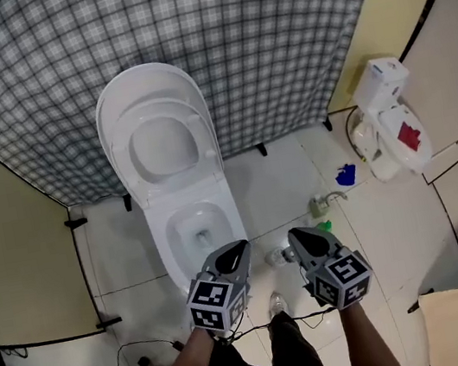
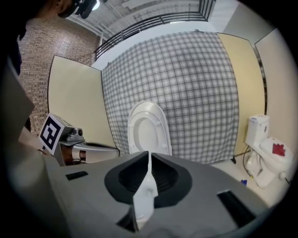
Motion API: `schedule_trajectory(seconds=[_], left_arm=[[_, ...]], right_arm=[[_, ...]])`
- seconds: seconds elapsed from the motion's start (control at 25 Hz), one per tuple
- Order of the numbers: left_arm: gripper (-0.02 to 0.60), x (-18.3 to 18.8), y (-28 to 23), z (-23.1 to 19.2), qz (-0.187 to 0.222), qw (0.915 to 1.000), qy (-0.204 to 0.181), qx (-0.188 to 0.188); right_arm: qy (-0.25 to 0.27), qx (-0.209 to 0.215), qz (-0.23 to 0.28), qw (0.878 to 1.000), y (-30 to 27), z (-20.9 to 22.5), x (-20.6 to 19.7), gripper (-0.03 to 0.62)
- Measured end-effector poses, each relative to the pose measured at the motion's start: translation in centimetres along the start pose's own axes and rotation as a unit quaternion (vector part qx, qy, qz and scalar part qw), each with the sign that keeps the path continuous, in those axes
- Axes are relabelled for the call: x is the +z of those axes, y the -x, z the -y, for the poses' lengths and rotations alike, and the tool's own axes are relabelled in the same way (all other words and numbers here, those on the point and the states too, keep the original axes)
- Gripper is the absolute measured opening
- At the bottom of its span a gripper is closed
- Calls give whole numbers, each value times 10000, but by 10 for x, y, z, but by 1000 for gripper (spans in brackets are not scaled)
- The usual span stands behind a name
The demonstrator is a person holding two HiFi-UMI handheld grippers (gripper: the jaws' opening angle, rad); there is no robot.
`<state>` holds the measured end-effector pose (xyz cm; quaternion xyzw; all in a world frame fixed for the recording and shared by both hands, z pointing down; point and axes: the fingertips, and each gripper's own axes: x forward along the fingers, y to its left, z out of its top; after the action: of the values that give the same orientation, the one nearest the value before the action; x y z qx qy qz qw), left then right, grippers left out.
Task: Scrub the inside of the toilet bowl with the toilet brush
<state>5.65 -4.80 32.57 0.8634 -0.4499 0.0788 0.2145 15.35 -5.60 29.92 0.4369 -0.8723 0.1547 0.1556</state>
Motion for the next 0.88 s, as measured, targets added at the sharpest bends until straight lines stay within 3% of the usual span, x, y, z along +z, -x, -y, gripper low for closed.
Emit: schedule_trajectory(seconds=[0.28,0.36,0.84,0.88], left_arm=[[10,-76,-39,-1,-350,9990,103,-242],[10,-99,-51,-3,-447,9986,165,-248],[11,-227,-113,-17,-1112,9932,323,-138],[11,-235,-117,-18,-1164,9926,329,-125]], right_arm=[[-306,-542,-632,9961,-7,42,-106,34],[-443,-555,-875,9936,-11,53,-143,169],[-594,-731,-1998,9753,-75,118,-331,178],[-605,-740,-2069,9737,-80,123,-342,233]])
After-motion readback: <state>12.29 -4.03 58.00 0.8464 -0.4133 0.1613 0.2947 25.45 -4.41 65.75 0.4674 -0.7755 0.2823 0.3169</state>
